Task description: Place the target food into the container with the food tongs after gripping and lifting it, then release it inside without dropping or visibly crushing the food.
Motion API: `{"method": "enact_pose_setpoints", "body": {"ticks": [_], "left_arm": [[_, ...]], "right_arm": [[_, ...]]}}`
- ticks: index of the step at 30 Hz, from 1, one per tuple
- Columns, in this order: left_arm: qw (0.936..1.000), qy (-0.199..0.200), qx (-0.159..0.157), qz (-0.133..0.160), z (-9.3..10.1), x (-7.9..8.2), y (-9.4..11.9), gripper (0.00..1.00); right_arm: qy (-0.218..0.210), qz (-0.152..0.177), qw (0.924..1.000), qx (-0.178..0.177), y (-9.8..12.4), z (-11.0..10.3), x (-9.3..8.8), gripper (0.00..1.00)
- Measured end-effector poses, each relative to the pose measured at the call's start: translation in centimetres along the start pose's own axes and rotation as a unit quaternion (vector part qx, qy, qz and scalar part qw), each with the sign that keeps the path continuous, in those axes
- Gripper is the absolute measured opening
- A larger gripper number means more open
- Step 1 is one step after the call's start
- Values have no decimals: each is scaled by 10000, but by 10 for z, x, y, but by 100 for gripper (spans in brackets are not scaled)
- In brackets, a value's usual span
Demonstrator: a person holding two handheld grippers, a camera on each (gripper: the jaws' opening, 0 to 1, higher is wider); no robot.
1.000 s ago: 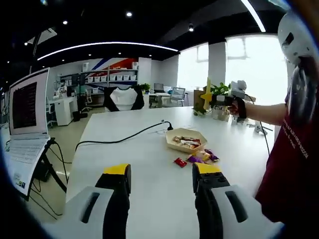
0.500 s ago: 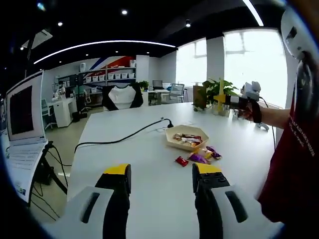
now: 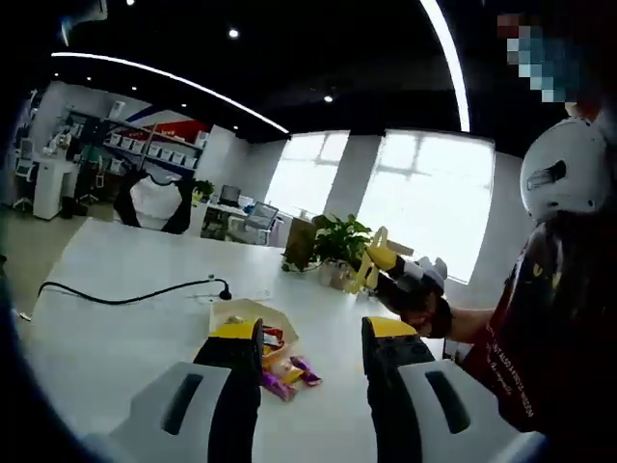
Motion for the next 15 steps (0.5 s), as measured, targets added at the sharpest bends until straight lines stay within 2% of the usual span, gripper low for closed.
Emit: {"method": "enact_pose_setpoints", "body": {"ticks": [2, 3, 6, 9, 12, 15], "left_arm": [[9994, -260, -236, -14, 9, 9, -12, 43], [9980, -326, -535, 0, 19, 15, -21, 43], [9930, -272, -1147, 20, 36, 28, -37, 44], [9927, -369, -1147, 83, 38, 35, -46, 44], [9902, -502, -1306, 37, 47, 37, -51, 43], [9861, -338, -1626, 29, 57, 38, -52, 39]], "right_arm": [[-12, -14, 9995, 306, -6, -14, -1, 23], [-152, 5, 9984, 542, -10, -25, -2, 23], [-263, -43, 9950, 961, -19, -46, -6, 23], [-229, -85, 9932, 1139, -24, -59, -8, 23], [-219, -167, 9914, 1278, -28, -70, -10, 23], [-234, -263, 9902, 1354, -26, -72, -9, 24]]}}
Point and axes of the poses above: the point that each gripper's makers call its tool centre point, and the gripper's own axes: y roughly backward along the fingers, z roughly to its right, x roughly out of its top, the point moved 4 cm from there along y, roughly backward along the fingers, and after that the axes turned 14 degrees about -z, right-handed, at the moved point
